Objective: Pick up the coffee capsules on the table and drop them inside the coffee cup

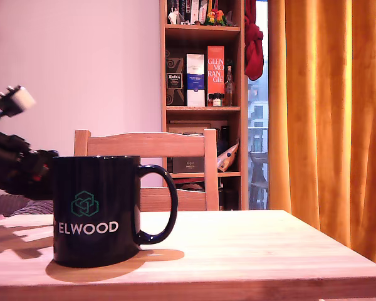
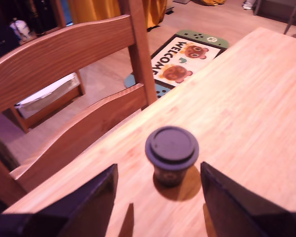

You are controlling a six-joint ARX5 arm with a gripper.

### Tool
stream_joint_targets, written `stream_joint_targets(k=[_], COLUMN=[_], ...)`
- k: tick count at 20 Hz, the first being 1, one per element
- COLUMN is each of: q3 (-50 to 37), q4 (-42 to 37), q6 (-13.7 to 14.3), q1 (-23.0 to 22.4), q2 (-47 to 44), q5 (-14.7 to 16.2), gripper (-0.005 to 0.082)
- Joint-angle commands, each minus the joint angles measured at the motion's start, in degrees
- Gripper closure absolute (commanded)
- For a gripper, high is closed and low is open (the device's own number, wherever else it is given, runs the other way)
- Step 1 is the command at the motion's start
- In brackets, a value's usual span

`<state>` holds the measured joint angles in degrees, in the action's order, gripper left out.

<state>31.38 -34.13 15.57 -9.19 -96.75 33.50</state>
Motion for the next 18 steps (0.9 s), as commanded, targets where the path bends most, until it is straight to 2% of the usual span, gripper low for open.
stream_joint_targets(k=[1, 10, 18], q3=[-0.2, 1.8, 4.3], q4=[-0.2, -0.2, -0.1], q6=[0.5, 1.2, 1.4], q1=[-0.7, -1.1, -1.1], q2=[-1.5, -1.6, -5.6], q5=[0.4, 0.3, 0.4], gripper=[0.0289, 0.0289, 0.0289])
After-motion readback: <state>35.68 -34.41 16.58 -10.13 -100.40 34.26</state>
